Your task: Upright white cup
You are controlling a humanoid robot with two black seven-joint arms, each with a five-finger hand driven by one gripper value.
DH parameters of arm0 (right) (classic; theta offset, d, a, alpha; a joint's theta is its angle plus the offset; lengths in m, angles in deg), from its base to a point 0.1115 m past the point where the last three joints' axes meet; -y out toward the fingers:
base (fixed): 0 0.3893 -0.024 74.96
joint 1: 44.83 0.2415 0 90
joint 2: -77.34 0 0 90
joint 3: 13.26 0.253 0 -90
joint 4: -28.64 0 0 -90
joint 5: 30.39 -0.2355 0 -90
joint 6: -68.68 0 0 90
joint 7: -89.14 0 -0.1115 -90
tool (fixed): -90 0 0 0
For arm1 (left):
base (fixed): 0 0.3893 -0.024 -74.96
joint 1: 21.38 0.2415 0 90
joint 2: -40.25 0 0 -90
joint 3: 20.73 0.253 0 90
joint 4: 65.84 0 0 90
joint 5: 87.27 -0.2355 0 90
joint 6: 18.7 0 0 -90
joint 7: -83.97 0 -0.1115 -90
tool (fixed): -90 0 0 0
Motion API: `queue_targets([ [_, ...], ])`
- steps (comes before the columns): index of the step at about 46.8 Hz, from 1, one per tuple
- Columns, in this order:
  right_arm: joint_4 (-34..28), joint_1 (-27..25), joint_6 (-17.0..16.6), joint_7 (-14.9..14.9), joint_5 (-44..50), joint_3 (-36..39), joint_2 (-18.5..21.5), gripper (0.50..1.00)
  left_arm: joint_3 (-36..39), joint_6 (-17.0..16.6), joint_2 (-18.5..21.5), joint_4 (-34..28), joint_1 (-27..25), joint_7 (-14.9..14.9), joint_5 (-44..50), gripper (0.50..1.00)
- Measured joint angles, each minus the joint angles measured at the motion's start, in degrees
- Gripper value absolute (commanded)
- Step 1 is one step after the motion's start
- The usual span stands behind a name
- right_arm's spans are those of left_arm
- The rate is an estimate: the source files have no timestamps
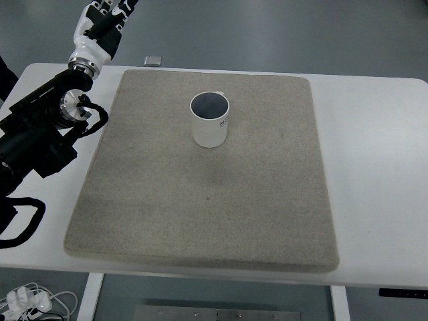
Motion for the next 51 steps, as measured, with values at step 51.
queue_targets([
  [51, 0.1, -0.3, -0.5, 0.0, -0.1, 0.5, 0.0, 0.952, 0.2, 2.2, -2.6, 5.3, 1.6, 9.0, 16.7, 0.994],
])
